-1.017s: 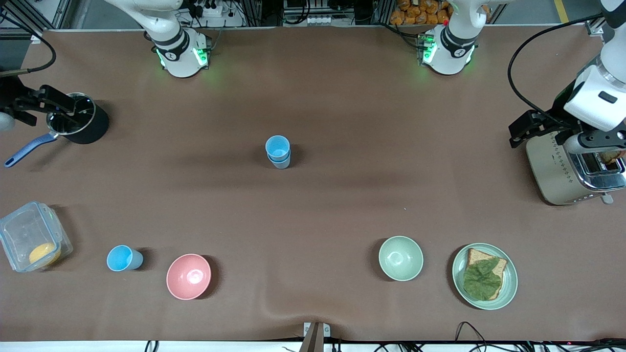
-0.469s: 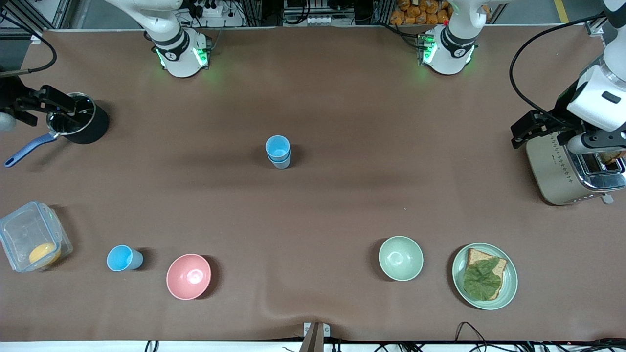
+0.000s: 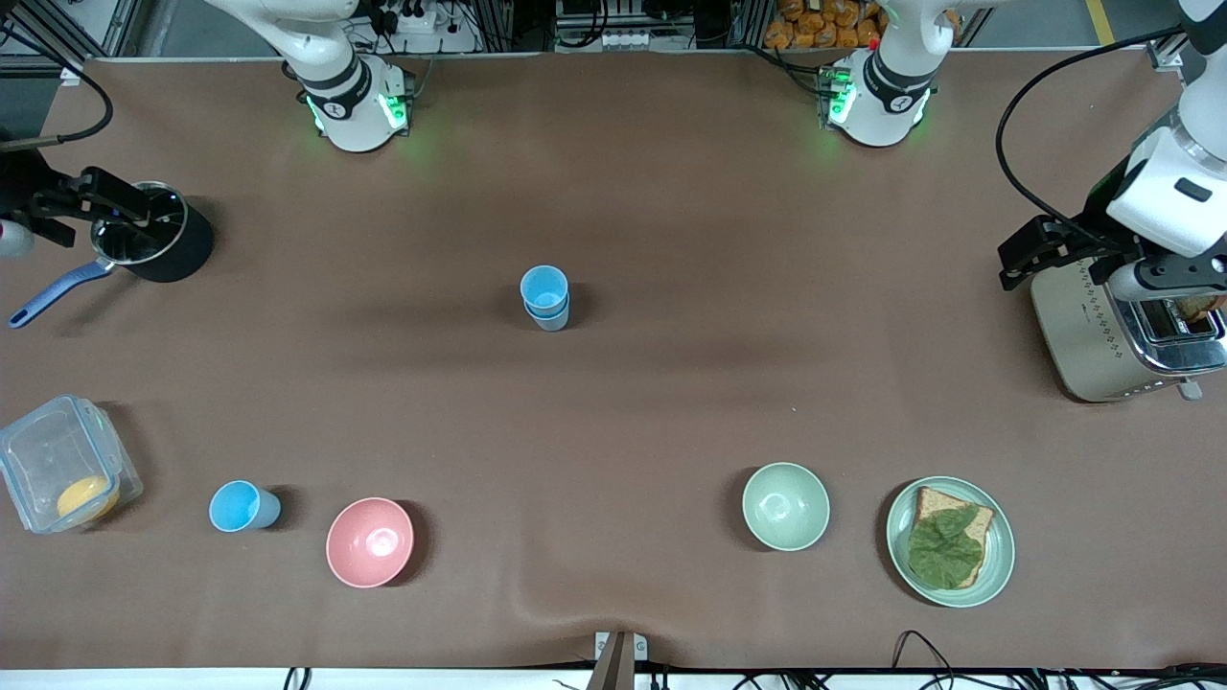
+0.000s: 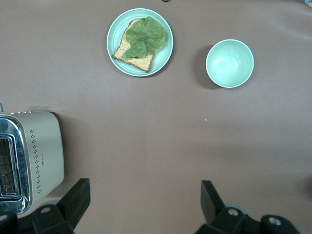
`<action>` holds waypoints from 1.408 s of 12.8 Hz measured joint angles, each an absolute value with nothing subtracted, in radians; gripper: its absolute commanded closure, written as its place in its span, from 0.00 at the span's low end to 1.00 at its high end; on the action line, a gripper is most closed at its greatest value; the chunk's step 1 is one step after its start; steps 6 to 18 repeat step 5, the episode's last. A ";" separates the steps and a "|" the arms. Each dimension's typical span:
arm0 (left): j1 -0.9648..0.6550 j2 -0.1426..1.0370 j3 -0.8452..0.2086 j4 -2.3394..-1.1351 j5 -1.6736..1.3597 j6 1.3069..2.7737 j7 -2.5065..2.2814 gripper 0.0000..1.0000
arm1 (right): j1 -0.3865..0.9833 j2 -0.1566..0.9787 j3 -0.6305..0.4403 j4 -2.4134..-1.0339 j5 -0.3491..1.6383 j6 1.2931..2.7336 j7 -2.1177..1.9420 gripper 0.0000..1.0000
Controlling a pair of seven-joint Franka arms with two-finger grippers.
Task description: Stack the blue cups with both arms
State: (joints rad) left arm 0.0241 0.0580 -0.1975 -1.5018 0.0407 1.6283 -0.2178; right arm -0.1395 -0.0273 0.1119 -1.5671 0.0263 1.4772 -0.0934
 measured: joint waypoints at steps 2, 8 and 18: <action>0.022 0.058 -0.200 -1.502 0.041 1.628 -0.218 0.00 | -0.135 -0.027 0.112 -1.567 0.027 1.477 -0.093 0.00; 0.023 0.058 -0.200 -1.502 0.041 1.628 -0.218 0.00 | -0.095 -0.027 0.076 -1.567 0.027 1.477 -0.093 0.00; 0.023 0.058 -0.200 -1.502 0.041 1.628 -0.218 0.00 | -0.095 -0.027 0.076 -1.567 0.027 1.477 -0.093 0.00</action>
